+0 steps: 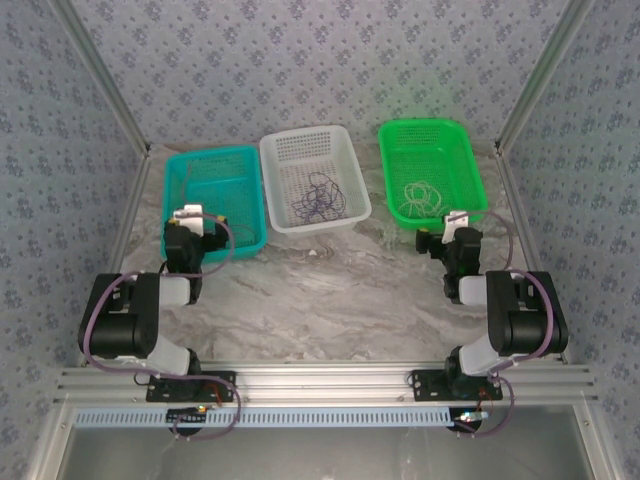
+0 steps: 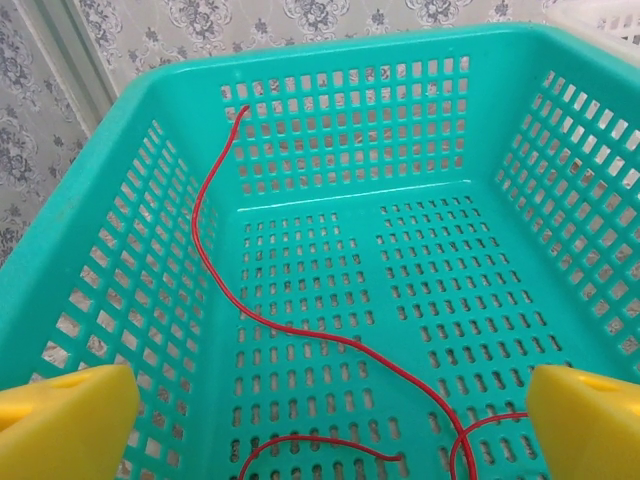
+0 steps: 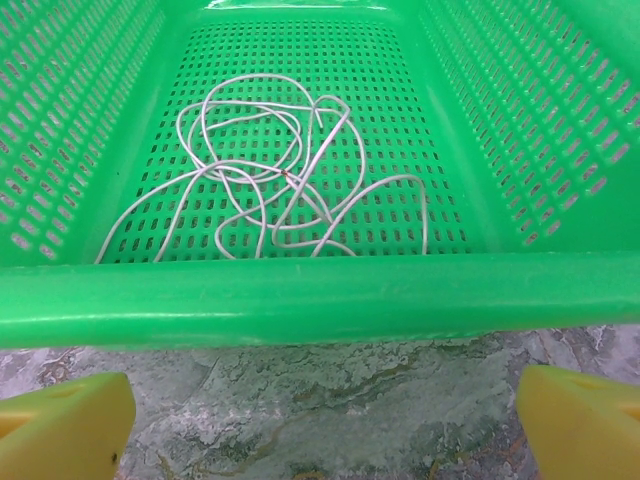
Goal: Untangle the cables
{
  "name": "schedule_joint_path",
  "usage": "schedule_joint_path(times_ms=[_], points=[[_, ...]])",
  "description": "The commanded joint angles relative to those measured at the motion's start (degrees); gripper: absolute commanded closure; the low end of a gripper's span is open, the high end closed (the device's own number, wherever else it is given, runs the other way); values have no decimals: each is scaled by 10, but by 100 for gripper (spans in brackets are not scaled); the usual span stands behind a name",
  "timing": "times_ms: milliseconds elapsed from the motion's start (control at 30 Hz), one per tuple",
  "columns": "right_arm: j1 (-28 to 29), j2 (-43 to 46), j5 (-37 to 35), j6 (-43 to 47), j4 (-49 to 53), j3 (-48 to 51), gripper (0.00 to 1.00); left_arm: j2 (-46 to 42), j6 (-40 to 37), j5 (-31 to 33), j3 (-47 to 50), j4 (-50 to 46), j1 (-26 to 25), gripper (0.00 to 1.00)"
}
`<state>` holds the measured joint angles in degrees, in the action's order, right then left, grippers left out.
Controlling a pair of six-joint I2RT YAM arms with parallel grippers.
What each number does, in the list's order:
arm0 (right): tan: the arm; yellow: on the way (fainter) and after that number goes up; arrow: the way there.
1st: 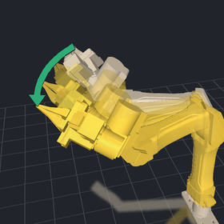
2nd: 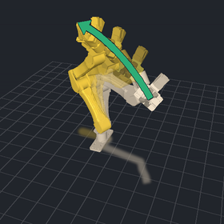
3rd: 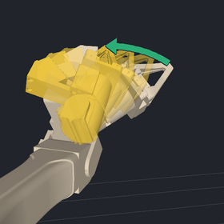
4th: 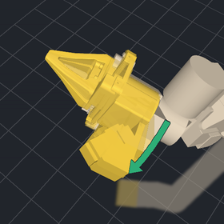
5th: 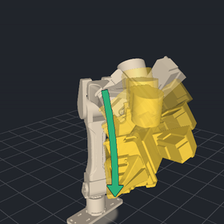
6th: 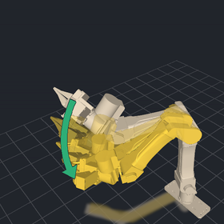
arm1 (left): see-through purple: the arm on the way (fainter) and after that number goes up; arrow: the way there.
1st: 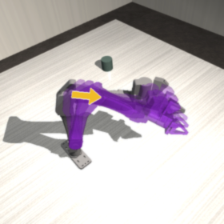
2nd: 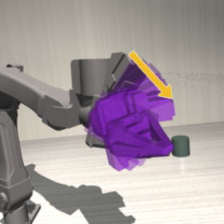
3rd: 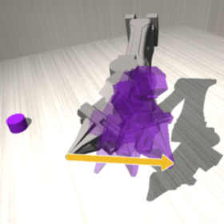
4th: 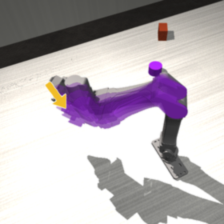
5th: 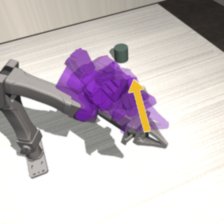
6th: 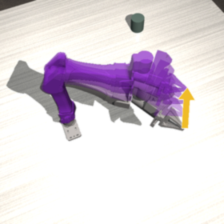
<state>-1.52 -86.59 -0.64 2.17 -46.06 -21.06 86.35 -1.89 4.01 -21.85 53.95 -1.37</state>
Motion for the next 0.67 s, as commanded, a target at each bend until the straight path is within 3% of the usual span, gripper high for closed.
schedule_joint_path(times_ms=[0, 633], points=[[1, -6, -13, -5, -2, -12, 0, 13, 8, -15, -1, -43, 4, 1], [-6, -6, 11, -6, 0, -14, 0, 14, 17, 4, -8, -54, 5, 1]])
